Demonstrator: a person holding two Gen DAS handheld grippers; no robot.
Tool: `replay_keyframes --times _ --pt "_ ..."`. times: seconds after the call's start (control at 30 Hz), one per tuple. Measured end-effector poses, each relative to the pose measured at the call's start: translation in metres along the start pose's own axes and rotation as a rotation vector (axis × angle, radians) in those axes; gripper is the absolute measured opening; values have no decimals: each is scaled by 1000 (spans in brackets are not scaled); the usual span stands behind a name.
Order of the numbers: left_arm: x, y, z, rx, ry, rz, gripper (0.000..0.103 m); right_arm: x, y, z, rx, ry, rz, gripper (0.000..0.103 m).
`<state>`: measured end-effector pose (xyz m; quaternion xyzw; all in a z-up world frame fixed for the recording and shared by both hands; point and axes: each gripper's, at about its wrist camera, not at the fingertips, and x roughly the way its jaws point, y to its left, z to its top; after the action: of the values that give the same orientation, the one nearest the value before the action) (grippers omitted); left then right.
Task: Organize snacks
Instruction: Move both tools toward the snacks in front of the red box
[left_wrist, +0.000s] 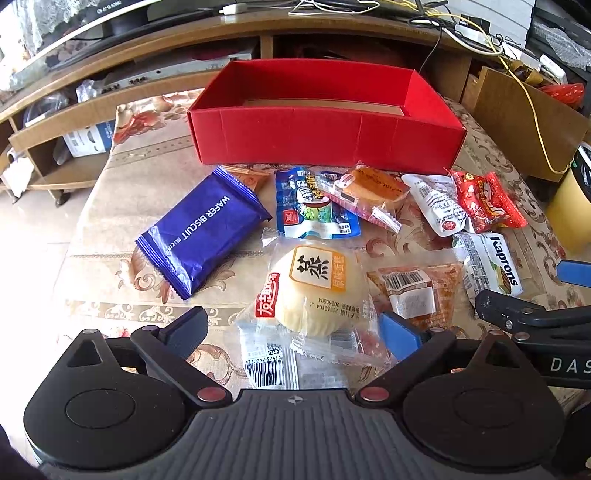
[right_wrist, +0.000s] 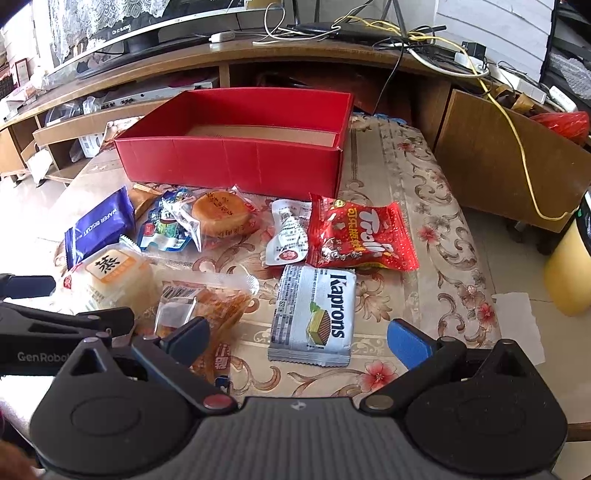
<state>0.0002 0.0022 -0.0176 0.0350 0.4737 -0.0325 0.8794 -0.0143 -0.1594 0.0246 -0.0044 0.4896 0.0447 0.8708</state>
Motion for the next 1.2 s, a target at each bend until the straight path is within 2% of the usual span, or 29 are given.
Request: replay_keyframes --times 0.6,1.2 --pt "-2 21 -5 -59 35 -21 101 6 6 0 -22 35 25 99" --pt "-21 28 -11 -66 6 -30 102 1 13 0 -41 33 38 99"
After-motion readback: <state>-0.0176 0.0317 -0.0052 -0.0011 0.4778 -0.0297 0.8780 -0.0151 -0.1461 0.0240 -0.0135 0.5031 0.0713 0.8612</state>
